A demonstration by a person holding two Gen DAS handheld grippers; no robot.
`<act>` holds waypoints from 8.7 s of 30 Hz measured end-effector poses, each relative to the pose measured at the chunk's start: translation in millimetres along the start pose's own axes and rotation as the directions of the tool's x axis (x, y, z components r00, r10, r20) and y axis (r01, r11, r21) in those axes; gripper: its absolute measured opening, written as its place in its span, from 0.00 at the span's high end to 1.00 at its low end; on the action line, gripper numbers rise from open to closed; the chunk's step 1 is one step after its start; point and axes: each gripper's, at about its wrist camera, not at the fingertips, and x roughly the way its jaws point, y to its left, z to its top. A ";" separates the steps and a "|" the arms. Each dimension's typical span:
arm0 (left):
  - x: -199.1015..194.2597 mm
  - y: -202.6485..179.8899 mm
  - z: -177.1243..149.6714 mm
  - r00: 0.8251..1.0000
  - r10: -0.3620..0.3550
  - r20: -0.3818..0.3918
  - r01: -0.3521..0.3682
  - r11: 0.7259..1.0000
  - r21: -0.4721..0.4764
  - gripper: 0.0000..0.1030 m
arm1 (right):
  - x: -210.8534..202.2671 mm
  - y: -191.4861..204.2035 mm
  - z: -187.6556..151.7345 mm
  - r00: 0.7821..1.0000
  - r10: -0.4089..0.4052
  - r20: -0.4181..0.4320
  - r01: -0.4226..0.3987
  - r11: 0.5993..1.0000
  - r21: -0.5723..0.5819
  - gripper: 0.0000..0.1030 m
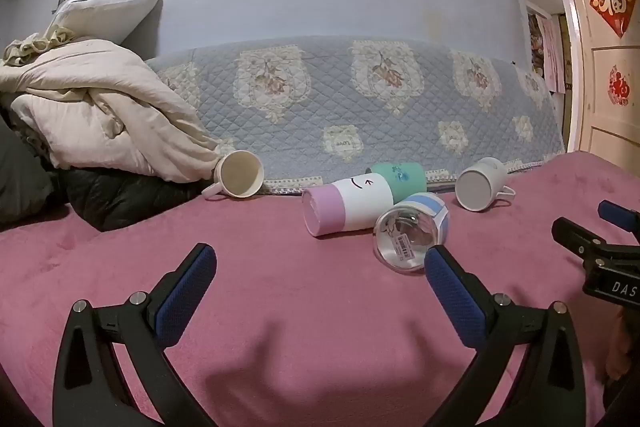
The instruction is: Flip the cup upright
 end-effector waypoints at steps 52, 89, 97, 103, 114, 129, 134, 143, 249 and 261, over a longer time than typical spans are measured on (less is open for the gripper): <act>-1.1 -0.8 -0.7 1.000 -0.001 0.009 0.001 1.000 0.005 0.00 | 2.4 -0.5 -1.8 1.000 -0.004 -0.008 0.004 1.000 -0.010 0.00; -1.0 -1.9 -3.8 1.000 0.000 0.007 0.000 1.000 0.008 0.00 | 2.5 -0.5 -1.8 1.000 -0.005 -0.010 0.005 1.000 -0.010 0.00; -0.8 -2.1 -3.6 1.000 0.001 0.007 -0.001 1.000 0.009 0.00 | 2.5 -0.5 -1.8 1.000 -0.004 -0.011 0.004 1.000 -0.011 0.00; -0.9 -2.2 -3.6 1.000 0.001 0.007 -0.001 1.000 0.010 0.00 | 2.5 -0.4 -1.8 1.000 -0.004 -0.011 0.004 1.000 -0.011 0.00; -0.9 -2.6 -3.7 1.000 0.001 0.006 -0.001 1.000 0.011 0.00 | 6.2 -4.7 -4.7 1.000 -0.008 -0.015 0.008 1.000 0.009 0.00; -0.8 -2.8 -3.6 1.000 0.001 0.006 -0.002 1.000 0.010 0.00 | 2.9 -9.5 -5.6 0.996 -0.081 -0.022 0.081 0.997 -0.007 0.00; 0.1 -0.5 -4.9 1.000 0.000 0.003 0.000 1.000 0.007 0.00 | 2.5 -15.3 19.1 0.991 -0.105 -0.079 0.112 0.989 0.097 0.00; 3.7 1.6 -4.6 1.000 -0.005 -0.006 0.005 1.000 0.003 0.00 | 105.7 -119.2 77.0 0.876 0.278 -0.395 0.079 0.724 0.685 0.00; 7.6 9.5 -5.5 1.000 -0.014 -0.018 0.013 0.999 -0.048 0.00 | -24.4 -23.4 0.0 0.975 -0.084 0.204 0.098 0.993 -0.059 0.00; 19.3 -1.1 24.5 0.964 -0.100 -0.247 0.043 0.974 -0.225 0.00 | -23.6 -45.2 -13.7 0.981 -0.055 0.185 0.059 0.998 -0.014 0.00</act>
